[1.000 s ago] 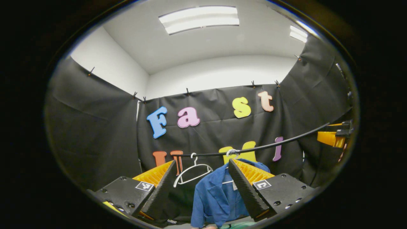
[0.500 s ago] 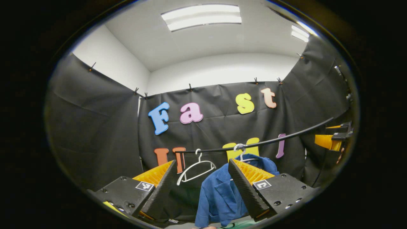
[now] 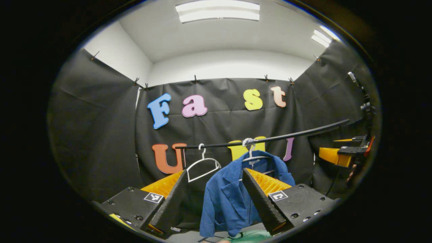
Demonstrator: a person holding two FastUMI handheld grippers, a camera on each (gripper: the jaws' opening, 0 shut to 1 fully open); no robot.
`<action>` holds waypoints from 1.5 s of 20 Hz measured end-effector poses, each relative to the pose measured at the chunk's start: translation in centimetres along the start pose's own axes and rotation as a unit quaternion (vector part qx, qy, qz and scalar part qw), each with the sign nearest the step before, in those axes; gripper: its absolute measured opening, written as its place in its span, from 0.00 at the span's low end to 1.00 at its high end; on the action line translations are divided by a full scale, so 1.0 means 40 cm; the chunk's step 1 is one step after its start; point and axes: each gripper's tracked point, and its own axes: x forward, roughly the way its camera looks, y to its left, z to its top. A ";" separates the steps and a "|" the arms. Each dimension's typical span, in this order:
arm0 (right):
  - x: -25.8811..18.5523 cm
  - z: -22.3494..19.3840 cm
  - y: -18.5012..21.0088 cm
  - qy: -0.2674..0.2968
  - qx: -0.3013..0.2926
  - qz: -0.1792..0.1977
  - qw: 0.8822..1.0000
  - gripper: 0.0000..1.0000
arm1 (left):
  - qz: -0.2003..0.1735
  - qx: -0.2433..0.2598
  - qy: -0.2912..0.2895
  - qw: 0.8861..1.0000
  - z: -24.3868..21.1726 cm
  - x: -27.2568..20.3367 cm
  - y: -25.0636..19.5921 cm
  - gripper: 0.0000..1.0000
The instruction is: Grasp the clothes on the hanger with both hands and then place them into the laundry hamper below.
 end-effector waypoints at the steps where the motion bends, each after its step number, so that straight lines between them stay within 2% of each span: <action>1: 0.002 -0.013 0.005 0.009 0.002 -0.005 1.000 0.99 | -0.007 -0.003 0.006 1.000 -0.015 0.004 -0.007 0.98; 4: 0.000 -0.038 0.033 0.026 0.013 -0.007 1.000 0.99 | -0.024 -0.014 0.020 0.999 -0.042 0.016 -0.021 0.98; 7: 0.005 -0.031 0.053 0.020 0.000 -0.002 1.000 1.00 | -0.031 -0.020 0.020 0.999 -0.045 0.028 -0.035 0.98; 13: 0.094 -0.105 0.063 0.047 -0.011 0.010 0.999 0.99 | -0.032 -0.017 0.037 0.999 -0.126 0.088 -0.085 0.99; 16: 0.174 -0.180 0.063 0.070 -0.006 0.025 0.997 1.00 | -0.021 -0.023 0.077 0.997 -0.229 0.125 -0.112 0.98; 19: 0.276 -0.247 0.059 0.090 -0.011 0.038 0.995 1.00 | -0.012 -0.034 0.091 0.995 -0.277 0.167 -0.139 0.99; 25: 0.455 -0.358 0.068 0.132 -0.010 0.047 0.990 1.00 | 0.028 -0.041 0.127 0.991 -0.389 0.279 -0.147 0.96; 27: 0.496 -0.387 0.064 0.142 -0.013 0.046 0.989 1.00 | 0.046 -0.037 0.142 0.988 -0.432 0.318 -0.142 0.99; 30: 0.540 -0.417 0.060 0.154 -0.010 0.047 0.987 1.00 | 0.074 -0.055 0.150 0.984 -0.474 0.368 -0.133 0.96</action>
